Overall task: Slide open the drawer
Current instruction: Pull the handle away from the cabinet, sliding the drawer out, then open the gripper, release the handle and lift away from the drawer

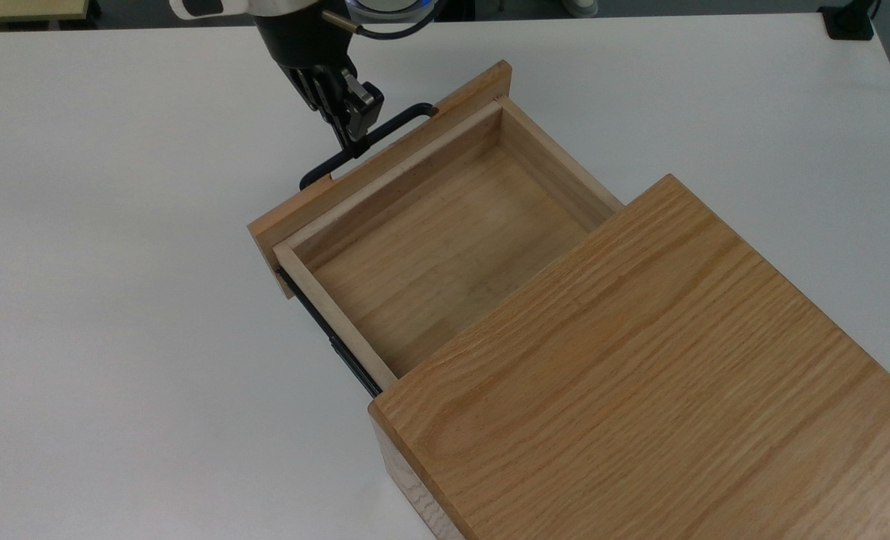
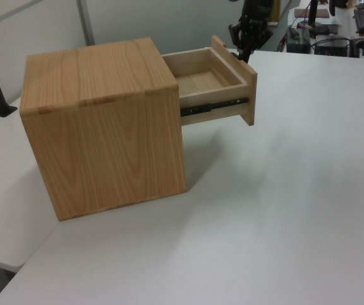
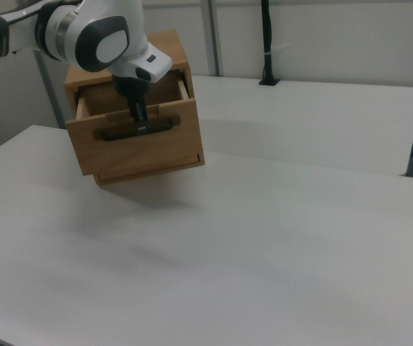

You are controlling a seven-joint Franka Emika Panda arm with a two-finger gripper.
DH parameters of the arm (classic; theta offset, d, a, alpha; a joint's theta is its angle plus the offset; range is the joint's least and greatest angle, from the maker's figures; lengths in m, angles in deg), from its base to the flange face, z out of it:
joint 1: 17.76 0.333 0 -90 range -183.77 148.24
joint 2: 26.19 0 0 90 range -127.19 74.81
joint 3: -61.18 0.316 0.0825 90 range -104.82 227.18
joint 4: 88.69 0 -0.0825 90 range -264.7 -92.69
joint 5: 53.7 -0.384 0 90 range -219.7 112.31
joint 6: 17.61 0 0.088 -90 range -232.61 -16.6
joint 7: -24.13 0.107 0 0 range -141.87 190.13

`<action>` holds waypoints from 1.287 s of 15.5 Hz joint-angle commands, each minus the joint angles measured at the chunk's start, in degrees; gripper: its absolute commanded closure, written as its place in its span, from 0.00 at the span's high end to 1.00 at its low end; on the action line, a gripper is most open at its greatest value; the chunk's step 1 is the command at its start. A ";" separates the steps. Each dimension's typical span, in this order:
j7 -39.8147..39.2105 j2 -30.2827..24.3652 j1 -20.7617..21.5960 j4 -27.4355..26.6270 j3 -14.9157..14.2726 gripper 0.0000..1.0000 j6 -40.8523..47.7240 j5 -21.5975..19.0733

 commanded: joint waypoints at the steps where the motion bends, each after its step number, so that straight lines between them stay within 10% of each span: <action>1: -2.39 -3.15 -0.85 -2.12 -0.93 0.09 2.75 1.06; 4: -2.39 -3.24 -0.94 -2.12 -0.93 0.83 2.84 1.24; 6: -2.04 -3.33 -0.77 -2.03 -0.84 0.97 2.84 4.74; 20: -27.48 -9.21 -1.65 -1.76 -1.98 1.00 12.50 12.65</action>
